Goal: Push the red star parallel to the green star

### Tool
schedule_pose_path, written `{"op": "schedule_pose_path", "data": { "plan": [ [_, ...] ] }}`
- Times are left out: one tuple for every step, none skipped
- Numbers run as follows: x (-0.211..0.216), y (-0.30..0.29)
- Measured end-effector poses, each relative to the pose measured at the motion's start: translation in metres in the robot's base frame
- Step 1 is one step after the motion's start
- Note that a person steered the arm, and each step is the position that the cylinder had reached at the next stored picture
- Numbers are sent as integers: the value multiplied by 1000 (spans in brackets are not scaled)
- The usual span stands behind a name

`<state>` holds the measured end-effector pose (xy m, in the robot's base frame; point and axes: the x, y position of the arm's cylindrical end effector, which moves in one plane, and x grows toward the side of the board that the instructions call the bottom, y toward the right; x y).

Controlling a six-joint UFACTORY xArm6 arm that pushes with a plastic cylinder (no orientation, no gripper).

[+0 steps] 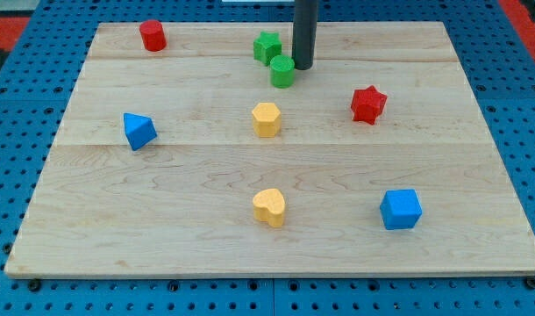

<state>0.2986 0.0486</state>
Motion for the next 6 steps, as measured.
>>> {"op": "schedule_pose_path", "data": {
  "plan": [
    [6,-1],
    [16,-3],
    [71,22],
    [107,73],
    [103,128],
    [45,129]
  ]
}}
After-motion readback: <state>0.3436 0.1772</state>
